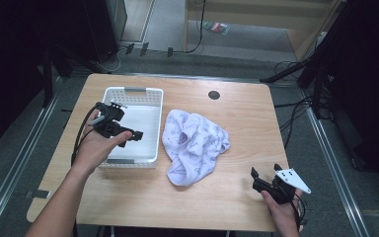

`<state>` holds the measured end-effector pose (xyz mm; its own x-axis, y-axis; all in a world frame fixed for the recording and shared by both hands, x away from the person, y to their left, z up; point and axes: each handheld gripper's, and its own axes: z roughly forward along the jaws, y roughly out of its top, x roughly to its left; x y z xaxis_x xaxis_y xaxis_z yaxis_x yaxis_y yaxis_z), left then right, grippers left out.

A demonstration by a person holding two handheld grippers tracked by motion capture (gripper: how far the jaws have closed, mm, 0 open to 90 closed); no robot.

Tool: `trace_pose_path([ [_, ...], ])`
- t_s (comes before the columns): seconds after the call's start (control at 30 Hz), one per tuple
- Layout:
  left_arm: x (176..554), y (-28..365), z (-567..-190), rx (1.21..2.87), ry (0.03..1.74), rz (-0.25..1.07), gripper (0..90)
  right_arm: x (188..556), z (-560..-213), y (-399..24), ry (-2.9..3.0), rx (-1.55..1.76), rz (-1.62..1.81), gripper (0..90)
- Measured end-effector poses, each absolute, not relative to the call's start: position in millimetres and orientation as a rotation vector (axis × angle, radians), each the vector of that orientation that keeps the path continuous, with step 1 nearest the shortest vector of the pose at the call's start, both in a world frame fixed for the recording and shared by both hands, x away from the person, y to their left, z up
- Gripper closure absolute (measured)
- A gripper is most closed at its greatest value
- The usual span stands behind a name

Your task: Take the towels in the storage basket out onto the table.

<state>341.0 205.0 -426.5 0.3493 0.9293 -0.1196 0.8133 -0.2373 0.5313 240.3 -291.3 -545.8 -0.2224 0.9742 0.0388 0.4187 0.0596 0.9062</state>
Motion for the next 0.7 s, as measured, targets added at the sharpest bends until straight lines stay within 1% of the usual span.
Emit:
trace_pose_path([
  [0.07, 336, 211, -428, 2.082, 1.511, 0.309, 0.0, 240, -546, -291, 1.714, 1.399, 1.127, 14.6],
  [0.2, 325, 219, -429, 2.047, 1.509, 0.383, 0.0, 240, -546, -291, 1.715, 1.401, 1.125, 14.6],
  [0.23, 325, 219, -429, 2.047, 1.509, 0.383, 0.0, 241, -546, -291, 1.715, 1.401, 1.125, 14.6],
  [0.3, 319, 226, -428, 2.025, 1.503, 0.404, 0.0, 241, -546, -291, 1.714, 1.402, 1.125, 14.6],
  [0.33, 312, 235, -428, 1.994, 1.503, 0.439, 0.0, 241, -546, -291, 1.714, 1.402, 1.125, 14.7],
  [0.5, 300, 252, -431, 1.945, 1.489, 0.460, 0.0, 241, -546, -291, 1.715, 1.404, 1.122, 14.7],
  [0.7, 280, 275, -439, 1.885, 1.489, 0.517, 0.0, 241, -546, -291, 1.714, 1.408, 1.120, 14.7],
])
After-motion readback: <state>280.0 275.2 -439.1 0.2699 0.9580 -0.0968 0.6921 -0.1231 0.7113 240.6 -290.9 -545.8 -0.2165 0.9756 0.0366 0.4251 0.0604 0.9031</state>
